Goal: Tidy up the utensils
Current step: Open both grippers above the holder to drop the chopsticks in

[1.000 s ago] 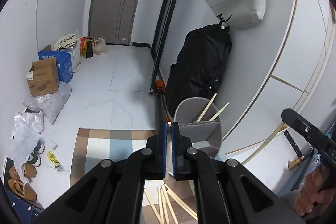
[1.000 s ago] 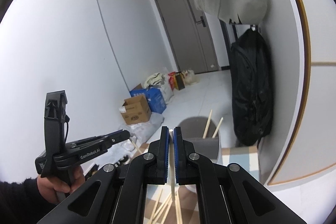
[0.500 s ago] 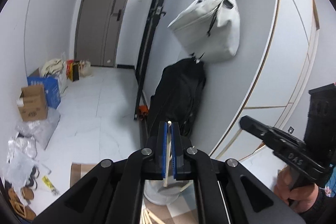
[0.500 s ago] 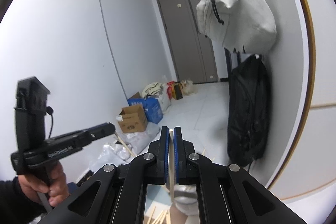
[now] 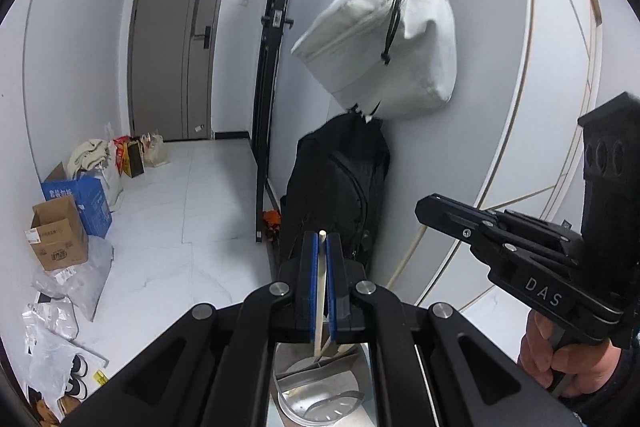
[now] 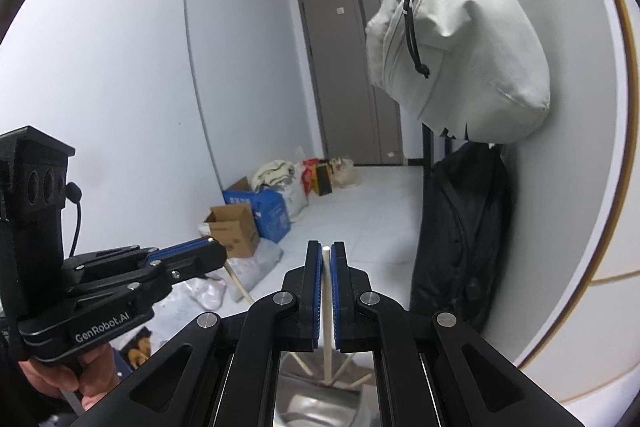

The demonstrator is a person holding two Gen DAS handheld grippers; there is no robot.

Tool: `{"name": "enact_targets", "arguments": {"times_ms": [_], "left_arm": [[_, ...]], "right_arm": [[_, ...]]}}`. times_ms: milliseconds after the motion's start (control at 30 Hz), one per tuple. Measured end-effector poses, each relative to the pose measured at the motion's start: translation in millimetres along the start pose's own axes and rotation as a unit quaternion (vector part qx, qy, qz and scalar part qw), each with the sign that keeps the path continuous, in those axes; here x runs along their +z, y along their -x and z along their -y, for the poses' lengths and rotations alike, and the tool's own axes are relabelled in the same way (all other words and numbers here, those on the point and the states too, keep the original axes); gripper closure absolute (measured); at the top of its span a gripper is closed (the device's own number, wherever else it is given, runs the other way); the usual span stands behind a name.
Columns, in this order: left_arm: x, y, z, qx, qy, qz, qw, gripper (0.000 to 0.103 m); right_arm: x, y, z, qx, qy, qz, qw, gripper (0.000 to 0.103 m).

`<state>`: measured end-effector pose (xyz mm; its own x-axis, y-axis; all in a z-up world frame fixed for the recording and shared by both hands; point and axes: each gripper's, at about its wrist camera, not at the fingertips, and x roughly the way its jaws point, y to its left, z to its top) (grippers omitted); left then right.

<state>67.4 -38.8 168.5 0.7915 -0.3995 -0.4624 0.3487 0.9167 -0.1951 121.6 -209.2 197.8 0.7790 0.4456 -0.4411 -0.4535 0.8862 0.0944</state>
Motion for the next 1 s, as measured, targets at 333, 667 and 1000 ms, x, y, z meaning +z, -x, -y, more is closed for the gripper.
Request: {"name": "enact_targets", "arguments": {"times_ms": [333, 667, 1000], "left_arm": [[-13, -29, -7, 0.002, -0.013, -0.026, 0.9996, 0.103], [-23, -52, -12, -0.027, -0.013, -0.065, 0.9974, 0.103], [-30, -67, -30, -0.075, 0.020, -0.122, 0.9895, 0.103]], "right_arm": [[-14, -37, 20, 0.003, -0.009, -0.024, 1.000, 0.099], [-33, -59, 26, 0.011, -0.014, -0.052, 0.998, 0.099], [-49, -67, 55, 0.046, -0.094, -0.065, 0.992, 0.096]]}}
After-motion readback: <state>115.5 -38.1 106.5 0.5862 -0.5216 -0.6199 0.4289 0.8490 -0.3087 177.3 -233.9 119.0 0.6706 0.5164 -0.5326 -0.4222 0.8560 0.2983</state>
